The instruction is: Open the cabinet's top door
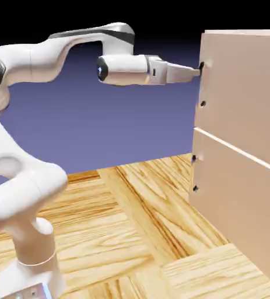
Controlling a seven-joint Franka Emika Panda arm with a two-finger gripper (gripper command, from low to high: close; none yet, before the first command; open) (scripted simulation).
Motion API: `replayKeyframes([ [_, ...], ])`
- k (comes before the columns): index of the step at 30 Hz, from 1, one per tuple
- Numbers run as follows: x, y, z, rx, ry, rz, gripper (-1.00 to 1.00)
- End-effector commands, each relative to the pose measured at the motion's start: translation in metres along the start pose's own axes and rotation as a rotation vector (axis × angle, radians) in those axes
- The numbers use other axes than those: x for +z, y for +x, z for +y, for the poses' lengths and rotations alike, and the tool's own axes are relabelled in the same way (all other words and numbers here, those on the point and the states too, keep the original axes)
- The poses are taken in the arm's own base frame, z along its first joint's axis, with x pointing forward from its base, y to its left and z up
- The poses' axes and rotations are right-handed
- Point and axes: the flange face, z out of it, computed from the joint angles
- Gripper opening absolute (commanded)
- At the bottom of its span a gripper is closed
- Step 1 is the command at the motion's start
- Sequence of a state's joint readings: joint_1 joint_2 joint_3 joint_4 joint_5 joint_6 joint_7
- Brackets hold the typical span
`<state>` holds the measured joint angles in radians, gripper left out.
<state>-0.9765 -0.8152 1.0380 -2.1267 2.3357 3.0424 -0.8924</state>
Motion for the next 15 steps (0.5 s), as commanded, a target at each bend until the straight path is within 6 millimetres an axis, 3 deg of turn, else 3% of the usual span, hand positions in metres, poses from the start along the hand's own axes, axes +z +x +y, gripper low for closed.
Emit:
replayKeyframes([
  [1, 0.003, -0.006, -0.001, 0.0, 0.005, 0.003, 0.0],
  [13, 0.051, -0.095, -0.008, 0.016, 0.043, 0.013, 0.0],
  [15, 0.06, -0.096, -0.009, 0.014, 0.042, 0.013, 0.0],
])
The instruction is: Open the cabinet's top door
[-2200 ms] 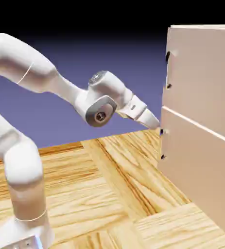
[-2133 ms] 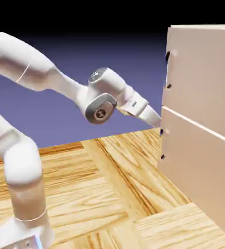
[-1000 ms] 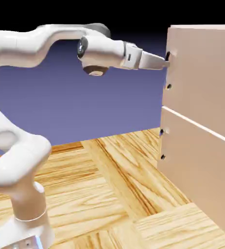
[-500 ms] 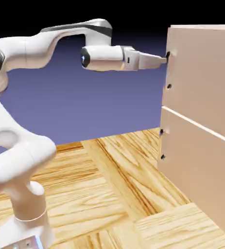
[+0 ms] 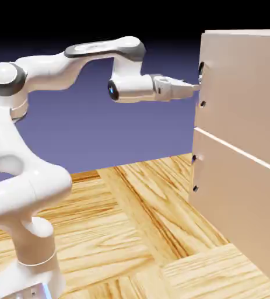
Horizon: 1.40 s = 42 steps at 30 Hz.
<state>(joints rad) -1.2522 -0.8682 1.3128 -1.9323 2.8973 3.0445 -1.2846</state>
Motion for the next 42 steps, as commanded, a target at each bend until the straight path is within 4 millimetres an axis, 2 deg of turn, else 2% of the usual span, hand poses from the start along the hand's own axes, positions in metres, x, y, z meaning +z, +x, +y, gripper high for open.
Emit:
replayKeyframes([
  [1, 0.009, 0.0, 0.0, -0.001, 0.0, 0.0, 0.0],
  [5, 0.04, 0.0, 0.0, 0.002, 0.0, 0.0, 0.0],
  [6, 0.04, 0.0, 0.0, 0.002, 0.0, 0.0, -1.0],
  [7, 0.04, 0.0, 0.0, 0.002, 0.0, 0.0, -1.0],
  [14, -0.003, 0.011, 0.011, 0.002, 0.062, -0.061, -1.0],
  [20, -0.032, 0.02, 0.02, 0.001, 0.105, -0.104, -1.0],
  [36, -0.088, 0.041, 0.041, 0.002, 0.19, -0.189, -1.0],
  [42, -0.126, 0.059, 0.059, 0.002, 0.252, -0.251, -1.0],
])
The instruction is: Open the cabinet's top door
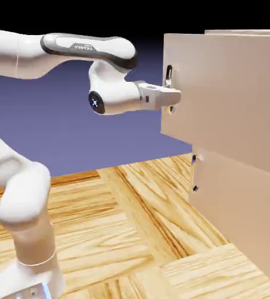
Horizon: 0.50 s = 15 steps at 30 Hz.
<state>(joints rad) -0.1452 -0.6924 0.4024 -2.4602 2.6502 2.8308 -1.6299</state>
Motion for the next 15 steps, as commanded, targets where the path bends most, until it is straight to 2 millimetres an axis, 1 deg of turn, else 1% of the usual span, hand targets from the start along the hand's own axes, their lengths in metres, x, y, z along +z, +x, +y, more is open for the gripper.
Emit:
replayKeyframes([
  [1, -0.008, 0.002, 0.002, 0.0, 0.011, -0.012, -1.0],
  [8, -0.063, 0.016, 0.016, 0.001, 0.09, -0.091, -1.0],
  [15, -0.105, 0.03, 0.031, 0.001, 0.152, -0.151, -1.0],
])
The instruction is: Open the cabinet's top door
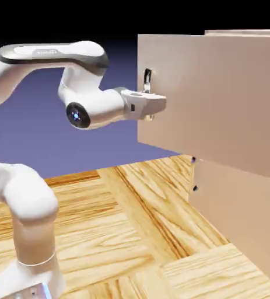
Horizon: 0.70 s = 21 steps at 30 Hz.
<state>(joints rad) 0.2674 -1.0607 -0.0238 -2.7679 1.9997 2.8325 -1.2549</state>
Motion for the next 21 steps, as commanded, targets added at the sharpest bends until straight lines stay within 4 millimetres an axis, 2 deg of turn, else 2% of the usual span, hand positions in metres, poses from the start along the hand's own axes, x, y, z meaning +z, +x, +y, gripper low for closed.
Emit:
replayKeyframes([
  [1, -0.005, 0.001, 0.001, 0.001, 0.006, -0.008, -1.0],
  [5, -0.02, 0.002, 0.003, -0.004, 0.016, -0.041, -1.0],
  [9, -0.027, 0.003, 0.004, -0.01, 0.016, -0.059, -1.0],
  [21, -0.024, 0.005, 0.005, -0.009, 0.02, -0.048, -1.0],
])
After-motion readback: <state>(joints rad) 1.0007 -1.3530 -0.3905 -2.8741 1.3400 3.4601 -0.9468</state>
